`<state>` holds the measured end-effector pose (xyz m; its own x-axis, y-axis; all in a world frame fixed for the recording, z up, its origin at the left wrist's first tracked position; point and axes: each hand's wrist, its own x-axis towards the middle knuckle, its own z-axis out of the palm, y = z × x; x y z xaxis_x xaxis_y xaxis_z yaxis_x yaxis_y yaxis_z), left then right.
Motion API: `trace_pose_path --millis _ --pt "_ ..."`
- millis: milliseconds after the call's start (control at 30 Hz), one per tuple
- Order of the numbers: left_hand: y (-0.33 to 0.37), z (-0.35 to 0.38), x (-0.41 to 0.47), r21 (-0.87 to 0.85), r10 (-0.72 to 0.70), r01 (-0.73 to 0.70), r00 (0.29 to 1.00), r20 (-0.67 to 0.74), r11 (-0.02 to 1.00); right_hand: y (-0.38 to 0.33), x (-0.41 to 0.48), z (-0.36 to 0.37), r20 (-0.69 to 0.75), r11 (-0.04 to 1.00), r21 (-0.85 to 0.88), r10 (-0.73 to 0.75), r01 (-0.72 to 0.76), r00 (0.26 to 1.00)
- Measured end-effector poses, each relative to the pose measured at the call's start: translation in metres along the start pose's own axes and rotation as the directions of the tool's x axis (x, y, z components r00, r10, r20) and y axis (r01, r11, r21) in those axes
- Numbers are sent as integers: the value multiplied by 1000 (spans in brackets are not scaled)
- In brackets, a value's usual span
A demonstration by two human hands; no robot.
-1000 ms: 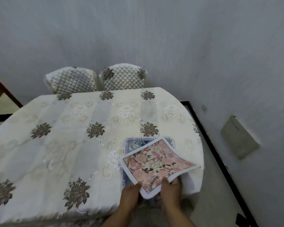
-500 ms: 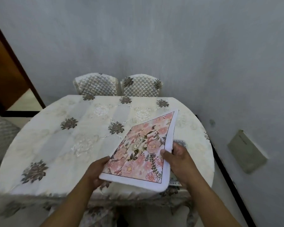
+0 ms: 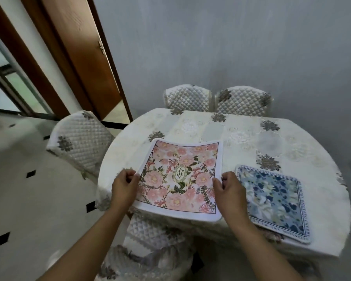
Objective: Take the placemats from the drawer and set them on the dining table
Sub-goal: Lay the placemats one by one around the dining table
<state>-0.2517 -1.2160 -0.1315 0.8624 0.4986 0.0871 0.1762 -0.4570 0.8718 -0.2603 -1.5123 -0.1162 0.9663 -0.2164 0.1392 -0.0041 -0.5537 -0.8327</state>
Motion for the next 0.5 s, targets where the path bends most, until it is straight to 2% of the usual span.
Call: trace_pose_path --millis 200,500 --pt "-41 -46 38 42 9 -9 1000 -9 999 -19 -3 71 -39 999 -27 15 -16 999" --pt "-132 -83 141 48 87 -98 976 199 994 -42 -8 203 -105 971 -159 165 -180 981"
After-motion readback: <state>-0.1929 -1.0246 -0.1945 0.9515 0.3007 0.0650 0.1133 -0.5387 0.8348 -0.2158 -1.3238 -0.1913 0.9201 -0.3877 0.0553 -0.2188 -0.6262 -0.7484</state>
